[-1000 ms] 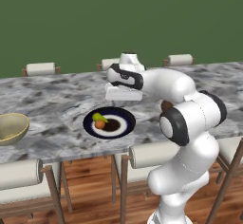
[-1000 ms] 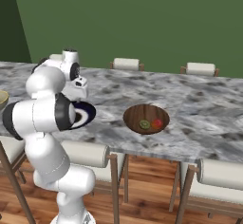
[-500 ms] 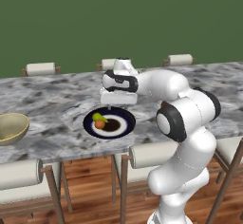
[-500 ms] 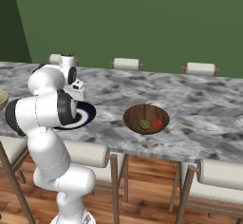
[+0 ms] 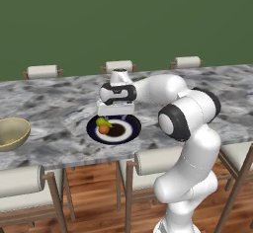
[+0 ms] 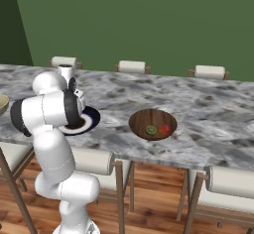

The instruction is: Take the fruits from the plate on the dining counter and place two fruits in each bowl.

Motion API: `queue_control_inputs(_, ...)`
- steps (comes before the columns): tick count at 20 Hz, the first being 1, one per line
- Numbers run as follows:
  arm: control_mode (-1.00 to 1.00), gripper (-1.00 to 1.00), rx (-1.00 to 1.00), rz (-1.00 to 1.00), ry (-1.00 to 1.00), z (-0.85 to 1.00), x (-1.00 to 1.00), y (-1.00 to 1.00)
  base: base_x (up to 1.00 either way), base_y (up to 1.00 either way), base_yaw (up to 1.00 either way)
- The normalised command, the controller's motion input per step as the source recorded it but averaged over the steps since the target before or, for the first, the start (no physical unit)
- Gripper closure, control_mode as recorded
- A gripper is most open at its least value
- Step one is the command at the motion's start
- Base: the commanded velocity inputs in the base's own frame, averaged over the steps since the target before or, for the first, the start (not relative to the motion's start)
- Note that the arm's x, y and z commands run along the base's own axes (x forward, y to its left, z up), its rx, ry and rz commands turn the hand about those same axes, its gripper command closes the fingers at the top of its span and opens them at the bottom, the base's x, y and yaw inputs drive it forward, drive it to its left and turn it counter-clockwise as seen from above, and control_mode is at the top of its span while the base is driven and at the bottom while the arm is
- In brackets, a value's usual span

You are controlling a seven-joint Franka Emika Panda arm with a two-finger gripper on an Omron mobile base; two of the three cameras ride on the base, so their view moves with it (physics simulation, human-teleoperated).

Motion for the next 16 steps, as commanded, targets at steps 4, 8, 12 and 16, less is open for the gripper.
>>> queue_control_inputs(4,-1.0,-1.0,-0.02,0.05,0.0,-0.17,0.3,0.29,0.0,0.0,0.0)
queue_control_inputs(8,-1.0,-1.0,-0.02,0.01,0.0,-0.04,0.31,0.17,0.0,0.0,0.0)
queue_control_inputs(12,-1.0,-1.0,0.0,0.0,0.0,-0.1,0.24,0.12,0.0,0.0,0.0)
queue_control_inputs(16,-1.0,-1.0,0.0,0.0,0.02,-0.22,0.07,0.02,0.0,0.0,0.0)
